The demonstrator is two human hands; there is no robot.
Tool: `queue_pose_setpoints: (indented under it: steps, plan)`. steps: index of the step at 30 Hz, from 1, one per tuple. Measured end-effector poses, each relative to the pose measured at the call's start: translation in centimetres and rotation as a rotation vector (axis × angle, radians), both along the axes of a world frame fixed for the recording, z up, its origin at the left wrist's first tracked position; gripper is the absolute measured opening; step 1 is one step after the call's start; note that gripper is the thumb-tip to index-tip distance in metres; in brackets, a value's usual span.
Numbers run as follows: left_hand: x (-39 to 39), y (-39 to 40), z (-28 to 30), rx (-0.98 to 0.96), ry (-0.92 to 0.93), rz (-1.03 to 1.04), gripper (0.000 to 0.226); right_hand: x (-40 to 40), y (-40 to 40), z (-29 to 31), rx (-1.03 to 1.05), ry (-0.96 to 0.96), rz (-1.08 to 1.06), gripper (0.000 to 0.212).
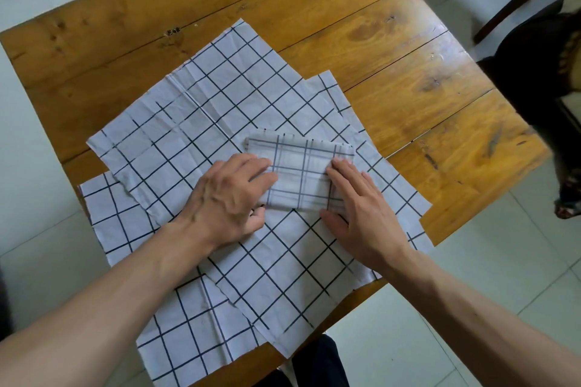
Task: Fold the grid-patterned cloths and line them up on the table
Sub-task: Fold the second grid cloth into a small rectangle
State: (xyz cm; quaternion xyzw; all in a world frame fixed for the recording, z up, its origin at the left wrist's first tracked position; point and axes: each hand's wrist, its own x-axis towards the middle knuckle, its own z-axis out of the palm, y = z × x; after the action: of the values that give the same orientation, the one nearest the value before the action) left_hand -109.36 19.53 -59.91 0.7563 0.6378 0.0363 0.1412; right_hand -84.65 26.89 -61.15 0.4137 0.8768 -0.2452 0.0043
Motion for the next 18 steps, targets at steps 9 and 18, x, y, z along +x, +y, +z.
queue_pose_setpoints:
  steps: [9, 18]
  plan:
    - [1.2, 0.3, -0.3, 0.206, 0.067, 0.05, 0.04, -0.6, 0.1, 0.1, 0.049, 0.007, -0.041, 0.081]
    - [1.3, 0.7, 2.3, 0.294, -0.005, 0.14, 0.015, -0.9, 1.1, 2.2, 0.167, 0.086, -0.042, 0.02]
